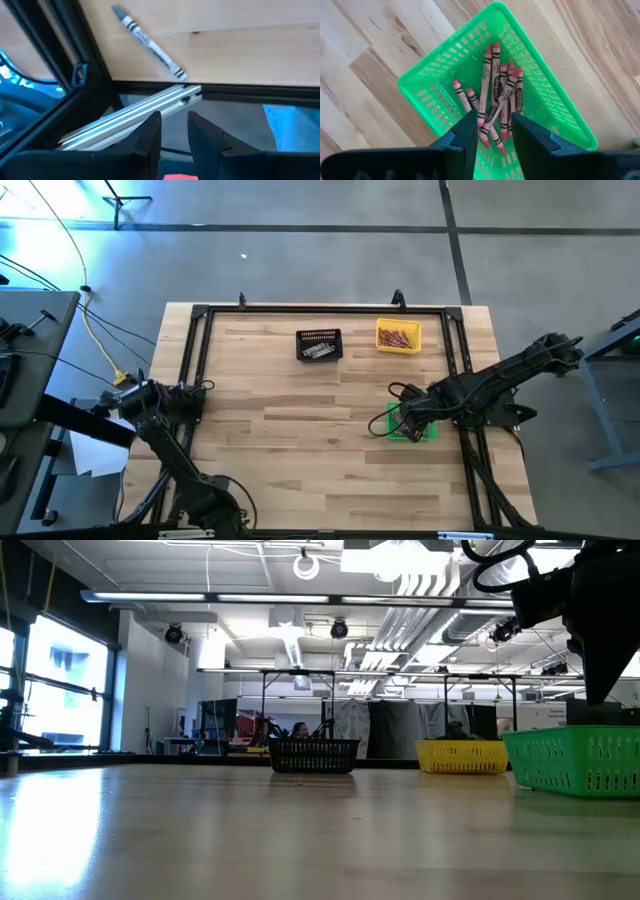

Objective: Sort crayons
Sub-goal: Put the gray crayon into the black basket

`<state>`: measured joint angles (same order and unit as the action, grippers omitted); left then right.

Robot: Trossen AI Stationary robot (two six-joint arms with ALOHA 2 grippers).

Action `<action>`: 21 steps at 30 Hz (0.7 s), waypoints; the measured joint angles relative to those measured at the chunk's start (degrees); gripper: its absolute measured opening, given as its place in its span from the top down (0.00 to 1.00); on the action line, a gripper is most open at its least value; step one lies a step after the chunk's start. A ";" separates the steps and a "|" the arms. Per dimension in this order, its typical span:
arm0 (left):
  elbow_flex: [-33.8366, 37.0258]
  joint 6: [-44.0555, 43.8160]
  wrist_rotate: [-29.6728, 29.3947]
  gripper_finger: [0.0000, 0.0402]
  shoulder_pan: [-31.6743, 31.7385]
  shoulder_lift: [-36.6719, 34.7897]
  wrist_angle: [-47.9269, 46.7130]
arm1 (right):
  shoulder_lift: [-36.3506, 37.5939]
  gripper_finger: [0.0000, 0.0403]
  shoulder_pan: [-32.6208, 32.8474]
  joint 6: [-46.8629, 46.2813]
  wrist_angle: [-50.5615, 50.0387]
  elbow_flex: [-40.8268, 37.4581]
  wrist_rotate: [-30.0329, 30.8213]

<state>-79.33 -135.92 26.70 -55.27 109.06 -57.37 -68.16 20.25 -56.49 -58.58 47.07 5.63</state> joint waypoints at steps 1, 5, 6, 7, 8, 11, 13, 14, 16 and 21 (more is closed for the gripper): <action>0.00 0.00 -0.02 0.80 -0.02 0.52 0.26 | 0.00 0.74 0.00 -0.01 -0.01 0.00 0.00; 0.00 0.00 0.09 0.80 -0.43 2.47 0.44 | 0.00 0.74 0.00 0.00 -0.13 0.00 0.00; 0.00 0.00 0.16 0.80 -0.65 3.09 0.45 | 0.00 0.74 0.00 0.00 -0.30 0.00 0.00; 0.00 -0.07 0.75 0.80 -0.87 3.65 0.49 | 0.00 0.74 0.00 0.00 -0.40 0.00 -0.02; 0.00 -0.19 1.48 0.80 -1.11 4.17 0.55 | 0.00 0.74 0.00 0.00 -0.46 0.00 -0.02; 0.00 -0.39 1.71 0.80 -1.53 4.92 0.59 | 0.00 0.74 -0.16 0.34 -1.10 0.00 -0.02; 0.00 -0.39 1.30 0.80 -1.42 5.06 0.46 | 0.00 0.74 -0.74 1.04 -1.44 0.00 -0.11; 0.02 -0.41 0.98 0.80 -1.36 5.11 0.08 | 0.00 0.74 -1.04 1.09 -1.63 0.00 -0.13; 0.91 -0.54 0.81 0.80 -1.27 5.08 0.16 | 0.00 0.74 -1.68 1.13 -1.78 0.00 -0.11; 3.51 -0.52 0.23 0.80 -0.59 5.11 0.84 | 0.00 0.74 -3.11 4.12 -2.10 0.00 -0.14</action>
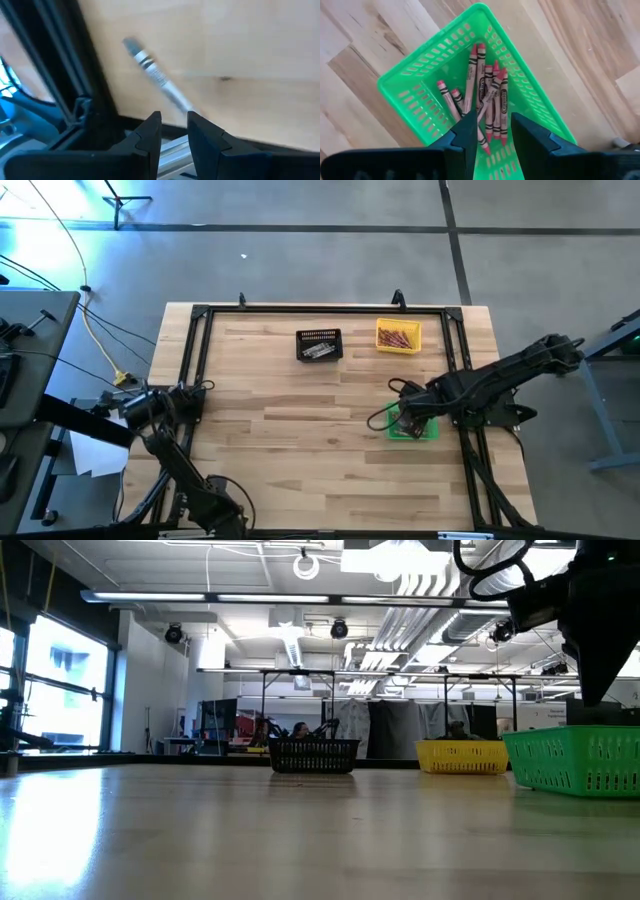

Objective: Sort crayons
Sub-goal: Put the gray crayon into the black basket

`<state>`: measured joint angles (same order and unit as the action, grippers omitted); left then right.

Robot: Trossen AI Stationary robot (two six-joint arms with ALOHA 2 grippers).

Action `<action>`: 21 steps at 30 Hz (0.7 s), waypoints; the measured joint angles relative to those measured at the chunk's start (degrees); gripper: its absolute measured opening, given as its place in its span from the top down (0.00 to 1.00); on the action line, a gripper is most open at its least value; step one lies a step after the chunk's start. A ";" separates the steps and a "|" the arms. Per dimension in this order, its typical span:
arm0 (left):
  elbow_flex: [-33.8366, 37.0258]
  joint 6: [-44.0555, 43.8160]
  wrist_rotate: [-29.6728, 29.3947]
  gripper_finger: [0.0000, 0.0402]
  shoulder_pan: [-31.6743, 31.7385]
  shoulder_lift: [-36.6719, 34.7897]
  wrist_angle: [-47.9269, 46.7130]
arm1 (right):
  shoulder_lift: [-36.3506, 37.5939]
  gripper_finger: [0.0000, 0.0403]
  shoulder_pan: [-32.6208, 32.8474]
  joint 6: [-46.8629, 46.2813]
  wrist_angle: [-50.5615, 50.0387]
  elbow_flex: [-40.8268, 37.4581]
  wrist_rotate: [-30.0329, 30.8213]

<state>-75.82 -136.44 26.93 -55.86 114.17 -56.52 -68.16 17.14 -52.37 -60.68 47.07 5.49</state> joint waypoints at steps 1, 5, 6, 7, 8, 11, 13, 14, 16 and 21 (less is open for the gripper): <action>0.32 0.00 -0.40 0.80 0.34 0.00 0.42 | 0.00 0.74 -0.33 0.18 -0.15 0.00 0.01; 1.74 0.00 -1.15 0.80 1.54 0.00 1.33 | 0.00 0.74 -1.28 -0.05 -0.17 0.00 1.60; 1.87 0.01 -1.19 0.80 1.78 -0.06 1.39 | 0.00 0.74 -1.45 0.18 -0.50 0.00 2.09; 1.95 0.09 -1.77 0.80 2.05 -0.33 1.42 | 0.00 0.74 -1.56 0.76 -0.90 0.00 2.70; 1.95 0.40 -2.01 0.80 2.41 -0.67 1.47 | 0.00 0.74 -1.75 1.69 -1.25 0.00 3.26; 1.91 1.00 -2.20 0.80 3.53 -1.98 1.86 | 0.00 0.74 -1.90 3.92 -1.11 0.00 3.48; 1.91 1.39 -3.32 0.80 3.94 -3.04 1.77 | -0.02 0.74 -1.85 3.58 -0.75 0.00 3.44; 1.90 1.72 -4.09 0.80 4.03 -3.65 1.71 | 0.00 0.74 -1.85 3.16 -0.71 0.00 3.44; 1.86 2.43 -6.45 0.80 4.05 -4.76 1.16 | -0.01 0.74 -1.85 2.42 -0.65 0.00 3.39; 1.86 4.34 -13.88 0.80 4.65 -7.29 -1.34 | -0.02 0.74 -1.85 0.97 -0.40 0.00 3.35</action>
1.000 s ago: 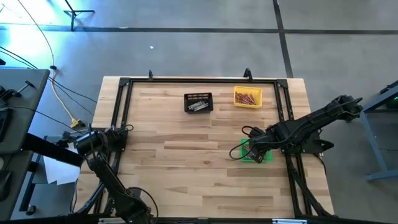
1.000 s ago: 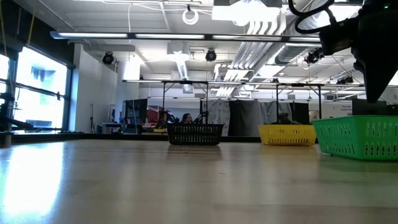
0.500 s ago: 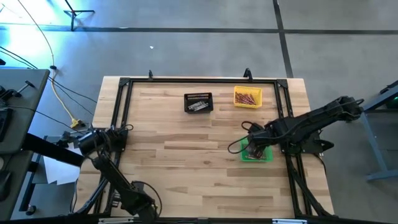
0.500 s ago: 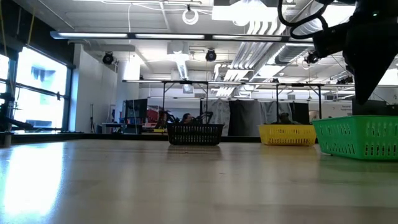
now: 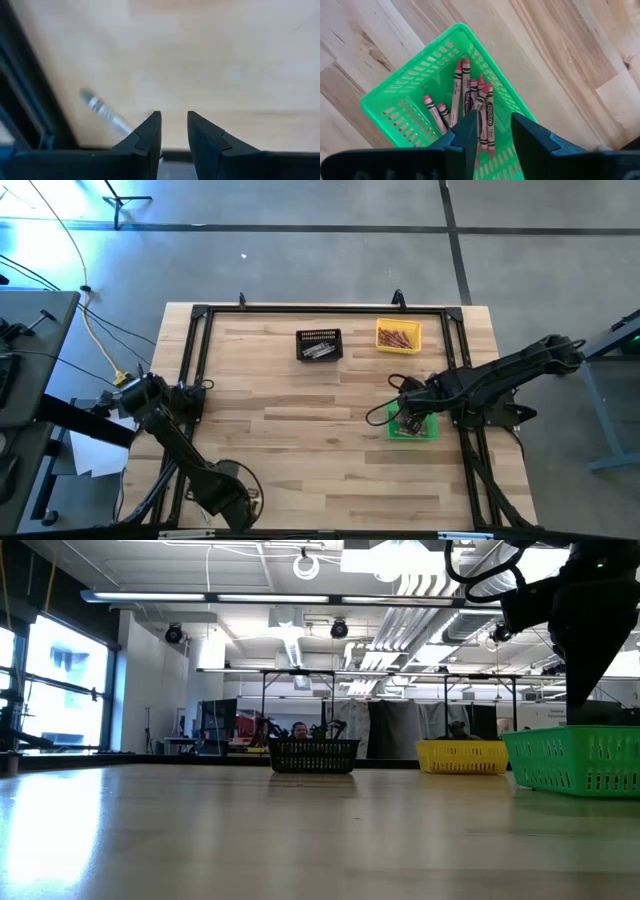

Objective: Sort crayons
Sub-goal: Put the gray crayon into the black basket

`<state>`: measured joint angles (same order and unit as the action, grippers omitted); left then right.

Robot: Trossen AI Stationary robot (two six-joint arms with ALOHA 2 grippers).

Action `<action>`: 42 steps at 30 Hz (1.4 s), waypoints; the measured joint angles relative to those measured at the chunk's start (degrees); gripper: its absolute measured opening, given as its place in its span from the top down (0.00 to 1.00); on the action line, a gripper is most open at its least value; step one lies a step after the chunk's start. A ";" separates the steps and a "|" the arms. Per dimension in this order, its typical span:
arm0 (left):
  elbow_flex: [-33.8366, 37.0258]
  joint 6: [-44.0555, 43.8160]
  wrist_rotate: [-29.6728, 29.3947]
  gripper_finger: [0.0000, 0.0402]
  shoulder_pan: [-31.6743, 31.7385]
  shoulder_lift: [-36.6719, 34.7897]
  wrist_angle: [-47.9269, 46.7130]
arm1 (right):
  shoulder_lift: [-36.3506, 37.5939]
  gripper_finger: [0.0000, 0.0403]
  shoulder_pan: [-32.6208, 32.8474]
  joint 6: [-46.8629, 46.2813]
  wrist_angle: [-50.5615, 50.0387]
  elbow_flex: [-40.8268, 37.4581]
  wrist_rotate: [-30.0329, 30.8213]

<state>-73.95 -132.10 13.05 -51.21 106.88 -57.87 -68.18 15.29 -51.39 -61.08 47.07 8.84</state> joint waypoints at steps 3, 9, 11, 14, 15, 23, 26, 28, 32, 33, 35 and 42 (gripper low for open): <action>0.00 2.08 -8.12 0.80 0.42 -1.29 -2.70 | 0.02 0.74 0.00 0.37 0.19 0.00 -0.01; 0.00 6.98 -22.33 0.80 1.88 -4.62 -8.91 | 0.02 0.74 0.00 0.41 0.99 0.00 0.00; 0.00 7.77 -22.94 0.80 2.83 -5.39 -11.59 | 0.00 0.74 0.00 0.41 1.13 0.00 0.00; 0.00 8.13 -22.80 0.80 4.15 -6.12 -14.64 | 0.01 0.74 0.00 0.41 1.47 0.00 -0.01; 0.00 7.12 -23.59 0.80 4.09 -6.52 -15.50 | 0.00 0.74 0.00 0.41 1.55 0.00 -0.02; 5.55 1.78 -20.45 0.80 0.73 -10.40 -12.18 | 0.02 0.74 0.00 0.41 2.40 0.00 0.00; 11.14 0.95 -20.12 0.80 0.80 -13.05 -2.32 | 0.02 0.74 0.00 0.42 2.37 0.00 0.00; 13.76 0.59 -21.73 0.80 1.12 -14.43 0.60 | 0.00 0.74 0.00 0.42 2.35 0.00 -0.01; 17.64 1.27 -23.73 0.80 3.04 -16.41 2.48 | 0.00 0.74 0.00 0.41 2.38 0.00 -0.02; 17.77 2.14 -25.39 0.80 3.60 -16.44 3.10 | 0.00 0.74 0.00 0.42 2.38 0.00 -0.02; 17.77 4.30 -28.95 0.80 4.93 -16.42 4.94 | 0.01 0.74 0.00 0.42 2.45 0.00 0.00; 17.77 25.80 -37.34 0.80 12.76 -16.40 19.25 | 0.01 0.74 0.00 0.42 2.51 0.00 -0.01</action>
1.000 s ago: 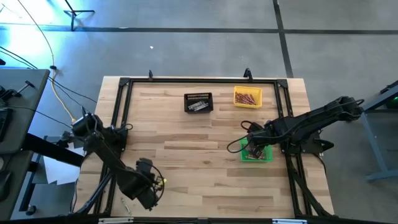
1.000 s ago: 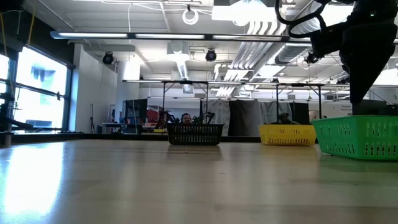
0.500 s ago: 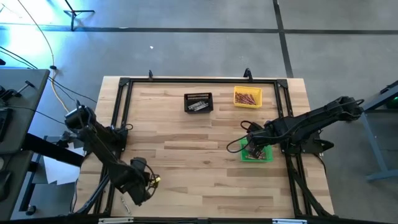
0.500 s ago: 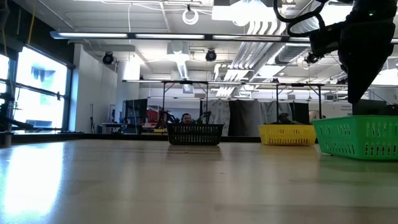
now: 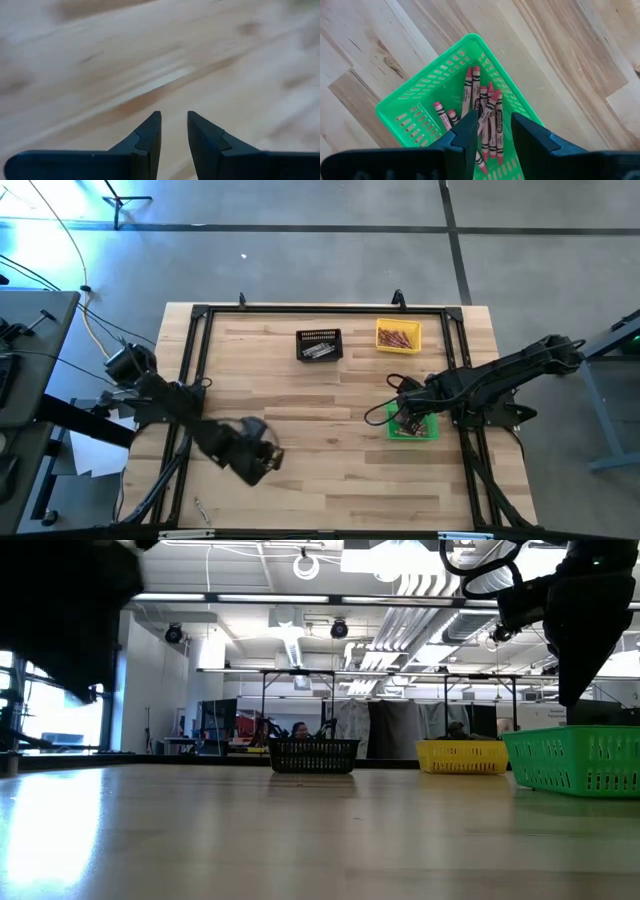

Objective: Sort crayons
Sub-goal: Put the gray crayon into the black basket

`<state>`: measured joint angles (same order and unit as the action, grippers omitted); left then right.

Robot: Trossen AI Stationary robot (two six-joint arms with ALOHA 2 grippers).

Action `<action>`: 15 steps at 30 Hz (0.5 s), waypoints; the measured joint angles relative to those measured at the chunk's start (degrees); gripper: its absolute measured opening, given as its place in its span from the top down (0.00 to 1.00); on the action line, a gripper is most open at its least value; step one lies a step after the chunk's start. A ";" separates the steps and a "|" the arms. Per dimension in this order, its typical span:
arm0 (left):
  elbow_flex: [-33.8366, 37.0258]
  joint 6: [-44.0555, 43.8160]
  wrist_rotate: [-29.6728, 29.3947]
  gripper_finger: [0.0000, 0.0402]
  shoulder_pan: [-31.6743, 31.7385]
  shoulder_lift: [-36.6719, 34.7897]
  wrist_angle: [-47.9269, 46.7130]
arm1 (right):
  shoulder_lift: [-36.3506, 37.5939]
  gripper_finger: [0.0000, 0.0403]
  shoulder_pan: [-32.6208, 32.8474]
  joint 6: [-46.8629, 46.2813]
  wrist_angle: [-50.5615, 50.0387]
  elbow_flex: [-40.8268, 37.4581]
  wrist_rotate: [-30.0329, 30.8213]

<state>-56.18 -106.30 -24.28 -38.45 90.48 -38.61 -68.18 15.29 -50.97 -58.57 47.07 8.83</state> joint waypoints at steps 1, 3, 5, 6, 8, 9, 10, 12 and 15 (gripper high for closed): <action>0.00 4.67 -0.24 0.80 1.54 0.00 2.85 | 0.01 0.74 0.00 -0.01 0.00 0.00 -0.01; 0.00 13.07 -0.23 0.80 4.64 0.00 7.96 | 0.00 0.74 0.00 0.00 0.00 0.00 0.00; 0.00 19.74 -0.23 0.80 7.54 0.00 11.78 | -0.01 0.74 0.00 0.01 0.02 0.00 -0.01; 0.00 22.34 -0.10 0.80 8.88 0.00 13.24 | -0.01 0.74 0.00 0.00 0.00 0.00 0.01; 0.00 25.72 1.18 0.80 11.84 0.00 14.65 | 0.00 0.74 0.00 0.00 0.00 0.00 0.00; 0.00 26.40 1.55 0.80 12.98 0.00 14.68 | 0.01 0.74 0.00 0.01 0.02 0.00 -0.01; 0.00 26.86 1.78 0.80 14.09 0.00 14.30 | 0.01 0.74 0.00 0.01 0.00 0.00 -0.01; 0.00 27.22 3.47 0.80 16.39 0.25 13.71 | -0.01 0.74 0.00 0.01 0.02 0.00 0.00; 0.00 29.52 8.09 0.80 19.94 0.57 12.72 | 0.01 0.74 0.00 0.01 0.01 0.00 -0.01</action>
<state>-56.18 -76.79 -16.20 -18.51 91.04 -25.89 -68.17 15.29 -50.96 -58.56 47.07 8.82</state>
